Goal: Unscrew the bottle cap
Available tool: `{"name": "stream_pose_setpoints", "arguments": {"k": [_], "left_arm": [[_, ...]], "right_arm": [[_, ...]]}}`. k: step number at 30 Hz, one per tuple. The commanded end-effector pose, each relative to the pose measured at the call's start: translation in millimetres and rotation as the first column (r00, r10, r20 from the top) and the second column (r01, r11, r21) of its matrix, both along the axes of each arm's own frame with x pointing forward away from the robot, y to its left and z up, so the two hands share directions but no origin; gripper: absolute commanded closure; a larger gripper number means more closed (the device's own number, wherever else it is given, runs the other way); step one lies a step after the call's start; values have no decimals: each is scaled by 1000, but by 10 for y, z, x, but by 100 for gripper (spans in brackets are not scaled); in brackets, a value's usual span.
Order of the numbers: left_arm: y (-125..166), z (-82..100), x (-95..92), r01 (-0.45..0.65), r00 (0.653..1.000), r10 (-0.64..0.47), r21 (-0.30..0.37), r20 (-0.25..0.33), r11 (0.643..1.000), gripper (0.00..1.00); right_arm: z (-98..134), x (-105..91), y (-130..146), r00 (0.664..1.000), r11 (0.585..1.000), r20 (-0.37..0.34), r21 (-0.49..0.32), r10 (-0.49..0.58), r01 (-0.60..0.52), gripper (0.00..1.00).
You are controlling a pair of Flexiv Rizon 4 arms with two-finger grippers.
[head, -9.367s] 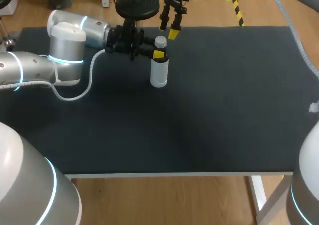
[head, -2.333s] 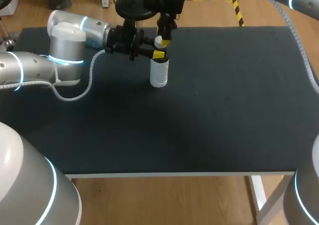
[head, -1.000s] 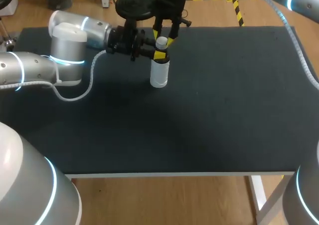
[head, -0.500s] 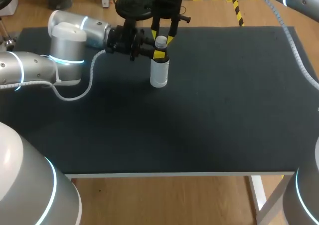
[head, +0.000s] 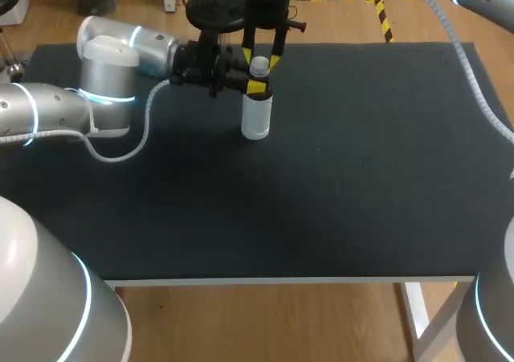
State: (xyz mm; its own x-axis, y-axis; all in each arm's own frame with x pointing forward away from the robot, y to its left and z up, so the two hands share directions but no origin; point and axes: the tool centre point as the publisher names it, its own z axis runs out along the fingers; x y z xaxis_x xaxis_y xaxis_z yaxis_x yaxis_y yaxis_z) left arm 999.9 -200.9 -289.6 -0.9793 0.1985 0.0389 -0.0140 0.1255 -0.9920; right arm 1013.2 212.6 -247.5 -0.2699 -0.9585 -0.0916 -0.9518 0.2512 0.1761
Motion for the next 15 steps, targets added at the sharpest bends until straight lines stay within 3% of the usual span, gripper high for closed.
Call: {"name": "stream_pose_setpoints", "arguments": {"k": [1,8,11,12,13,14,15], "left_arm": [[7,-32,15,4,1000,-4,3,-1,1000,100],[7,-32,15,4,1000,-4,3,-1,1000,100],[7,-32,15,4,1000,-4,3,-1,1000,100],[7,-32,15,4,1000,-4,3,-1,1000,100],[7,-32,15,4,1000,-4,3,-1,1000,100],[7,-32,15,4,1000,-4,3,-1,1000,100],[7,-32,15,4,1000,-4,3,-1,1000,100]], "right_arm": [[116,31,-4,1000,1000,-14,5,6,-6,100],[177,32,9,1000,1000,-14,-3,27,-27,100],[168,24,18,1000,1000,-22,-24,-12,11,100],[168,29,22,999,999,-24,-29,-33,33,89],[171,34,25,998,998,-21,-38,-59,58,32],[175,40,30,997,996,-18,-36,-77,76,0],[183,38,30,996,995,-22,-40,-91,90,0]]}}
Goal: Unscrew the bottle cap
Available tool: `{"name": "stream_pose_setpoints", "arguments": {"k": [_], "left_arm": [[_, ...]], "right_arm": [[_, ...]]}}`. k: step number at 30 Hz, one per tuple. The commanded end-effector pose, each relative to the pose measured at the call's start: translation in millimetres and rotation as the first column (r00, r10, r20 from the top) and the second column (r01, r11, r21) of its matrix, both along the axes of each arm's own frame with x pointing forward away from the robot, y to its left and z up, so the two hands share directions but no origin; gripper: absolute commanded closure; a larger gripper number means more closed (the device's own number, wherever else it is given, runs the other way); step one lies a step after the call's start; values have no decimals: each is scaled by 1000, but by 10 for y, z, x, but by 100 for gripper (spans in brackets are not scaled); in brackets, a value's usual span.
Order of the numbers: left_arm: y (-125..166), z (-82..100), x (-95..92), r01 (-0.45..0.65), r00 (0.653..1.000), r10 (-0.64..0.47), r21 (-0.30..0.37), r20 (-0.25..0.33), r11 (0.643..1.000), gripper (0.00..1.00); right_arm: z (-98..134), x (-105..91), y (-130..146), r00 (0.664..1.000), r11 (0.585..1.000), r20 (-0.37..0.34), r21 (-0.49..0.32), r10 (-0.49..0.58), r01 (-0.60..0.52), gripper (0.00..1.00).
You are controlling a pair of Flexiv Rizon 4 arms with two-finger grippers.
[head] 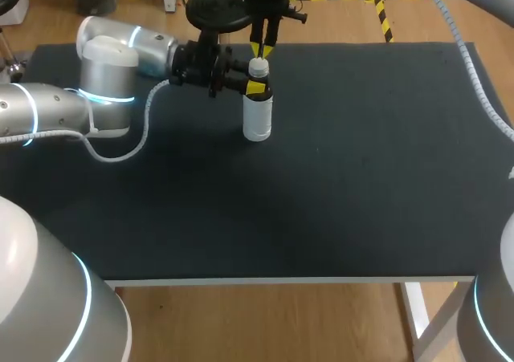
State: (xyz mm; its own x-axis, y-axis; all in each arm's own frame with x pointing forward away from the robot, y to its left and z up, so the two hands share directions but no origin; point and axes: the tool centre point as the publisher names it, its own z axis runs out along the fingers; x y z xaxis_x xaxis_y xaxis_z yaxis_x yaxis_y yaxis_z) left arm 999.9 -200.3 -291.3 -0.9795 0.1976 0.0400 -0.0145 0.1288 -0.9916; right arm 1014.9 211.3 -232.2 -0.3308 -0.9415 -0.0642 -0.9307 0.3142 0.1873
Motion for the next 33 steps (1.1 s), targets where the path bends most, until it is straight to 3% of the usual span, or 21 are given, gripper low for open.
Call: {"name": "stream_pose_setpoints", "arguments": {"k": [1,6,8,11,14,16,17,18,20,21,23,24,26,29,33], "left_arm": [[2,-15,14,5,1000,-5,-1,-1,1000,100],[2,-15,14,5,1000,-5,-1,-1,1000,100],[2,-15,14,5,1000,-5,-1,-1,1000,100],[2,-15,14,5,1000,-5,-1,-1,1000,100],[2,-15,14,5,1000,-5,-1,-1,1000,100],[2,-15,14,5,1000,-5,-1,-1,1000,100],[2,-15,14,5,1000,-5,-1,-1,1000,100],[2,-15,14,5,1000,-5,-1,-1,1000,100],[2,-15,14,5,1000,-5,-1,-1,1000,100],[2,-15,14,5,1000,-5,-1,-1,1000,100],[2,-15,14,5,1000,-5,-1,-1,1000,100],[2,-15,14,5,1000,-5,-1,-1,1000,100],[2,-15,14,5,1000,-5,-1,-1,1000,100],[2,-15,14,5,1000,-5,-1,-1,1000,100],[2,-15,14,5,1000,-5,-1,-1,1000,100]], "right_arm": [[42,17,39,998,997,5,-39,-65,65,0],[100,38,32,967,964,-1,-72,-256,255,0],[126,45,33,949,950,-46,-52,-311,309,0],[154,38,21,896,895,-56,-106,-440,433,0],[169,32,28,868,867,-62,-118,-493,484,0],[164,8,47,828,826,-69,-148,-557,544,0],[136,6,53,784,778,-64,-197,-617,596,0],[126,8,53,783,783,-90,-184,-615,594,0],[93,2,56,711,702,-55,-229,-701,674,0],[87,1,55,698,695,-79,-228,-712,682,0],[62,23,41,642,635,-56,-241,-764,734,0],[59,39,34,596,597,-89,-259,-798,760,0],[44,61,25,553,553,-75,-248,-830,796,0],[27,79,20,517,515,-55,-220,-854,828,0],[-11,92,8,498,492,-20,-194,-867,849,0]]}}
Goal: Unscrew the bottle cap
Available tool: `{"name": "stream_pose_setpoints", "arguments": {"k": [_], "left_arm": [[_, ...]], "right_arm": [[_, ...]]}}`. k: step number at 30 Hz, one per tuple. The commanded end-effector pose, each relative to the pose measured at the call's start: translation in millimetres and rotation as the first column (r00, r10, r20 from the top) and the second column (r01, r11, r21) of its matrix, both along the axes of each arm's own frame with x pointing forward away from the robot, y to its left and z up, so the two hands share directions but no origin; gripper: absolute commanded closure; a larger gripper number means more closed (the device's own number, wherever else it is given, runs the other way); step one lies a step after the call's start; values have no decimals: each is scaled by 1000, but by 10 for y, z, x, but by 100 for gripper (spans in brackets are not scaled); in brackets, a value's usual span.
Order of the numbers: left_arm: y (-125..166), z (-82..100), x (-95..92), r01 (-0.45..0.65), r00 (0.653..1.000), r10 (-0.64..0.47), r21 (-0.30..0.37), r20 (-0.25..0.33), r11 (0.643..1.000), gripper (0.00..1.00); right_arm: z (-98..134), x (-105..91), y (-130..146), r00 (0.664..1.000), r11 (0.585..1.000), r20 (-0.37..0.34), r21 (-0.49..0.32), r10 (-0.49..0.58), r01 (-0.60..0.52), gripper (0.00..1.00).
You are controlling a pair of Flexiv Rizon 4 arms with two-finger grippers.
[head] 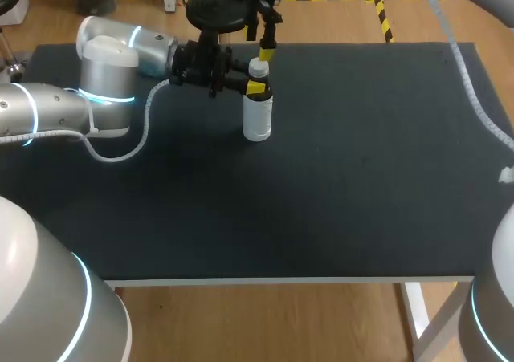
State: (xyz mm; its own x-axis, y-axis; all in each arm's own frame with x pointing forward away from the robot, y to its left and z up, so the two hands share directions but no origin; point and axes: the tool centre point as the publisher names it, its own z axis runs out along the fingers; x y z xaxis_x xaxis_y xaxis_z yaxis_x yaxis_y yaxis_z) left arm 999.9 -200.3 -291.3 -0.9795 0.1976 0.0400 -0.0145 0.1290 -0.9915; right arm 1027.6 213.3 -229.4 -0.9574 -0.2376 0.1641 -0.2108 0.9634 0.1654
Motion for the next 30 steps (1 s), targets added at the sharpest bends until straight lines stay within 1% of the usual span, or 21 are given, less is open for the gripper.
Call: {"name": "stream_pose_setpoints", "arguments": {"k": [1,2,3,4,6,7,9,11,15,23,30], "left_arm": [[1,-15,14,5,1000,-5,-1,-1,1000,100],[1,-15,14,5,1000,-5,-1,-1,1000,100],[1,-15,14,5,1000,-5,-1,-1,1000,100],[1,-15,14,5,1000,-5,-1,-1,1000,100],[1,-15,14,5,1000,-5,-1,-1,1000,100],[1,-15,14,5,1000,-5,-1,-1,1000,100],[1,-15,14,5,1000,-5,-1,-1,1000,100],[1,-15,14,5,1000,-5,-1,-1,1000,100],[1,-15,14,5,1000,-5,-1,-1,1000,100],[1,-15,14,5,1000,-5,-1,-1,1000,100],[1,-15,14,5,1000,-5,-1,-1,1000,100]], "right_arm": [[-60,-33,-20,997,998,31,-11,-67,68,0],[-76,-29,-26,997,997,34,-15,-74,74,0],[-87,-25,-31,996,997,53,-26,-77,78,0],[-96,-20,-35,995,996,52,-22,-80,82,0],[-107,-8,-42,993,995,78,-30,-93,96,0],[-108,-7,-42,993,995,76,-27,-93,95,0],[-114,-7,-44,990,994,103,-26,-99,103,0],[-112,-15,-46,989,994,108,-21,-105,108,0],[-102,-39,-58,984,993,139,-28,-111,116,0],[-86,-116,-73,984,992,145,-57,-104,113,0],[-147,-133,-59,985,991,140,-74,-103,114,0]]}}
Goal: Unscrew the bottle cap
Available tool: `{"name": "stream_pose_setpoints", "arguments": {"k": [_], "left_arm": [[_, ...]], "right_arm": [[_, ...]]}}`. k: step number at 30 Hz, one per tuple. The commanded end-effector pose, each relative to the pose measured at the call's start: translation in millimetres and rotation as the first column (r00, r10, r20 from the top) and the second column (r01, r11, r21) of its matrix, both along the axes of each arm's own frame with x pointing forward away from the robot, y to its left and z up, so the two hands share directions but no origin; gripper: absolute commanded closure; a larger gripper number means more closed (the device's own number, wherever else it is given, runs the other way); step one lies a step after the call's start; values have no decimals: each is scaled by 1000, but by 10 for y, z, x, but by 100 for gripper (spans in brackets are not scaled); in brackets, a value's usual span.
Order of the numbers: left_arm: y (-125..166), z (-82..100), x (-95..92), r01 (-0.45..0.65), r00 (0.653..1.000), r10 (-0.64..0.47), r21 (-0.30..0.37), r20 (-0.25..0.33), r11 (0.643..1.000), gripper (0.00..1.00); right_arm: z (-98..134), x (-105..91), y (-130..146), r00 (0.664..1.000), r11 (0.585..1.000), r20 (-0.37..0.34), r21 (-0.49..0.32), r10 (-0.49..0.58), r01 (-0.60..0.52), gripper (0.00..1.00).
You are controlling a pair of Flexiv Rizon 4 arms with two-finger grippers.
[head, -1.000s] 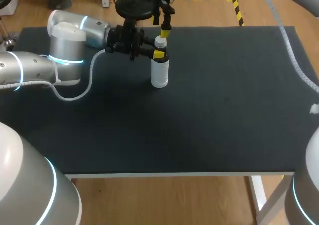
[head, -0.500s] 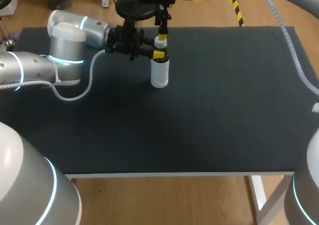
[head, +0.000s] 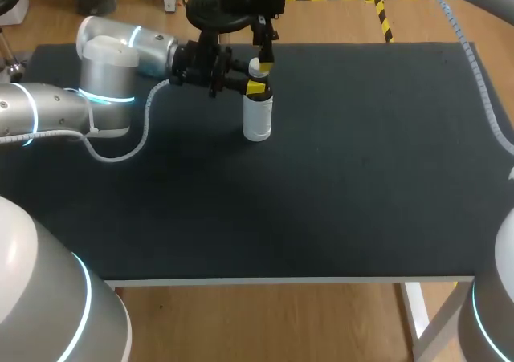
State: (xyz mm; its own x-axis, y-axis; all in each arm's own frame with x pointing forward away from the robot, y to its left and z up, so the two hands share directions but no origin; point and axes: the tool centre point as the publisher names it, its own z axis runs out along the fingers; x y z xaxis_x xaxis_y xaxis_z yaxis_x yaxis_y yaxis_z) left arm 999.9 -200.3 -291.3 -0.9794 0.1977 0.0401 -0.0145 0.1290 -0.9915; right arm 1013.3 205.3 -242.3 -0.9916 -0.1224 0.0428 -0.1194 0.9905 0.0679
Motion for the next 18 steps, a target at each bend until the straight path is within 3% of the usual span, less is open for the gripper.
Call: {"name": "stream_pose_setpoints", "arguments": {"k": [1,18], "left_arm": [[1,-15,14,5,1000,-5,-1,-1,1000,100],[1,-15,14,5,1000,-5,-1,-1,1000,100]], "right_arm": [[-30,8,26,1000,1000,-2,-7,1,-1,0],[-89,-47,54,1000,1000,0,-7,-11,11,1]]}}
